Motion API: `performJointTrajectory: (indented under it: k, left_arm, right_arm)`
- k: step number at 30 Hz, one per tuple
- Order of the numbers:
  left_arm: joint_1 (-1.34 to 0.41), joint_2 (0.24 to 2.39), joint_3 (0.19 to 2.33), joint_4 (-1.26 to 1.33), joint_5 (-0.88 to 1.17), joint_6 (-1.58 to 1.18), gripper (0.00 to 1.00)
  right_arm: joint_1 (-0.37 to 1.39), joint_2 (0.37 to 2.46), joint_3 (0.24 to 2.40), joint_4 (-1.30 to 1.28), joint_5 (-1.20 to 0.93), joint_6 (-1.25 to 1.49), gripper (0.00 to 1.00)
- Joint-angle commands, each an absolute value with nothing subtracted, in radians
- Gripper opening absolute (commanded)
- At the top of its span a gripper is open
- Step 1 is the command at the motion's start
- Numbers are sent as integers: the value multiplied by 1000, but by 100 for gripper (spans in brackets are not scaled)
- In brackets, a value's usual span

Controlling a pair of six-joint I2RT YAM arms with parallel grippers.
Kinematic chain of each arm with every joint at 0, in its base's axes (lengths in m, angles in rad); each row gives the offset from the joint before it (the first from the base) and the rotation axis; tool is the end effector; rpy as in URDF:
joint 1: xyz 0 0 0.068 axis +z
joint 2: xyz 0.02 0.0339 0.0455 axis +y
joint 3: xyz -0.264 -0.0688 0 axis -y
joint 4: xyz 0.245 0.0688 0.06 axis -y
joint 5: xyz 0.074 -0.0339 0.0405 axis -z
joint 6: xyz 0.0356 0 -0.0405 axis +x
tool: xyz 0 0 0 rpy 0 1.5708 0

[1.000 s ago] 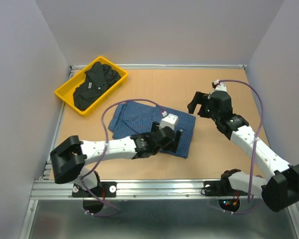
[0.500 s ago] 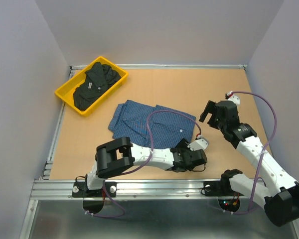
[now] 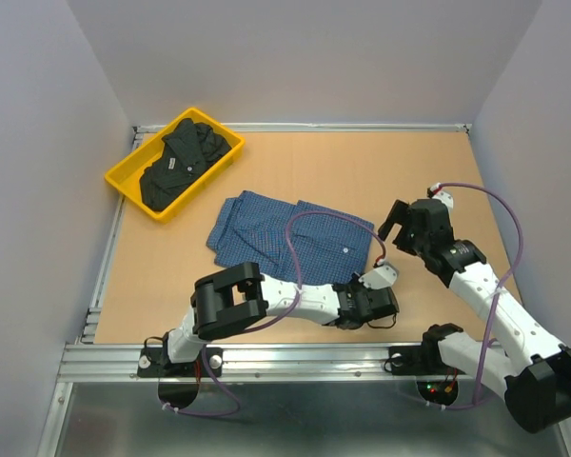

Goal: Fold and stack the long sleeve shirts
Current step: Fold the shirt

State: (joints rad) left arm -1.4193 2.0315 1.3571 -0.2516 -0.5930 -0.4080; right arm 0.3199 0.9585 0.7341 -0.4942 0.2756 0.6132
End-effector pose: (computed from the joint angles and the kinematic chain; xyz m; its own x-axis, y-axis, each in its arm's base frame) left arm 0.0843 -0.4205 0.1611 -0.4159 0.5438 -0.7289 0.6581 0.7331 0.1715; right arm 0.1948 0.0543 0.2622 -0.5733 0.3934 -0.7187 0.2712 0.9188 0.2867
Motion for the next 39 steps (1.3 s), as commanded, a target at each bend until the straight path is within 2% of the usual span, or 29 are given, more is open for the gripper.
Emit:
performJointTrajectory:
  k: [1,6,15,30,39]
  left_arm:
    - [-1419,2014,1396,-301,-638,-434,7]
    - [-1408,1933,1362,-291,-608,-472,1]
    - [-1378,1812,1281,-216,-506,-538,0]
    - [-1351,1795,1279,-181,-465,-558,0]
    - [-1351,1828,1333,-176,-433,-568,0]
  right_arm:
    - [308,962,695,-440,227,640,100]
    - [287,973,663,-378,109,695,100]
    - [247,1002,546,-175,-161,841,100]
    - [178,1101,359,136,-368,974,100]
    - [178,1337,284,466,-480,1037,99]
